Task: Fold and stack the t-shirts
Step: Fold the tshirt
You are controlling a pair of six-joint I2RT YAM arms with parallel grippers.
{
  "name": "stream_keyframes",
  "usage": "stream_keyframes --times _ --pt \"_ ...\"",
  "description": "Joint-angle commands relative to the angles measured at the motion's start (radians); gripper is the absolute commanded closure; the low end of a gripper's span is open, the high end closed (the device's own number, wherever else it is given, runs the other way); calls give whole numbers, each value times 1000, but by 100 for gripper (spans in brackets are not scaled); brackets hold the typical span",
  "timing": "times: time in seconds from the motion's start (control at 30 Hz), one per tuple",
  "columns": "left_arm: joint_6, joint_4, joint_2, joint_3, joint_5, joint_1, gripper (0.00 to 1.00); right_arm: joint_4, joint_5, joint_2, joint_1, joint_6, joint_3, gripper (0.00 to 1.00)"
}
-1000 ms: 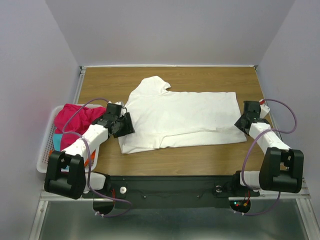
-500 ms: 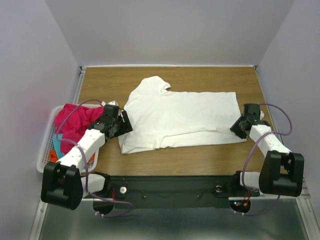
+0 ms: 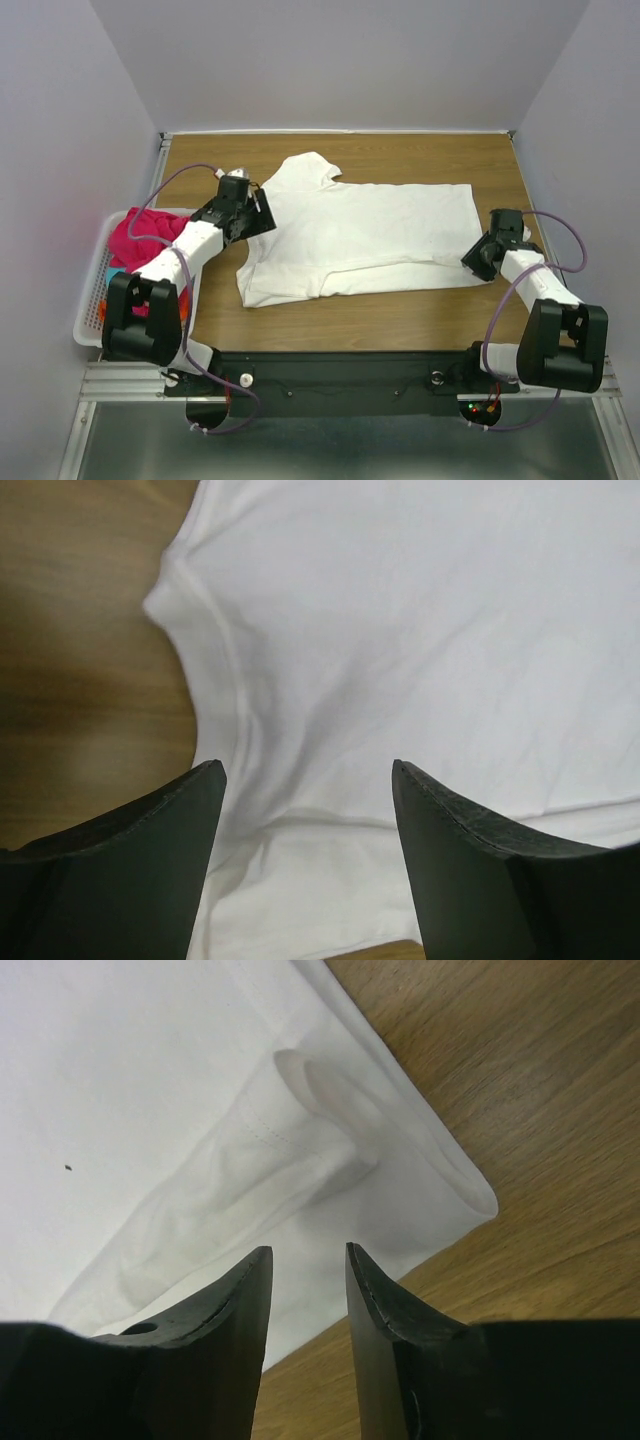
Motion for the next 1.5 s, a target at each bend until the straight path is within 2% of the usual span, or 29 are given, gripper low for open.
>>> stream_keyframes --times 0.0,0.1,0.2,0.33,0.57,0.83,0.93,1.0,1.1,1.2,1.3,1.47 --pt "42 63 84 98 37 -37 21 -1 23 9 -9 5 23 59" --pt "45 73 174 161 39 -65 25 2 25 27 -11 8 26 59" --pt "33 81 277 201 34 -73 36 8 30 49 -13 5 29 60" --pt "25 95 369 224 37 -74 39 31 27 73 -16 7 26 60" --pt "16 90 492 295 5 -62 40 95 20 171 -16 10 35 60" --pt "16 41 694 554 -16 -5 40 163 17 292 -17 7 152 59" --pt "25 37 713 635 -21 11 40 161 -10 305 -17 5 213 57" --pt "32 35 701 658 -35 16 40 160 -18 293 -17 5 232 56" --pt "35 17 621 653 -41 14 34 155 -27 242 -17 -2 248 54" --pt "18 20 471 548 -59 7 26 146 -9 179 -17 -4 244 52" --pt "10 4 254 351 -84 -2 18 131 17 153 -25 5 235 51" --pt "-25 -25 -6 94 -88 -12 18 132 27 173 -46 25 227 48"
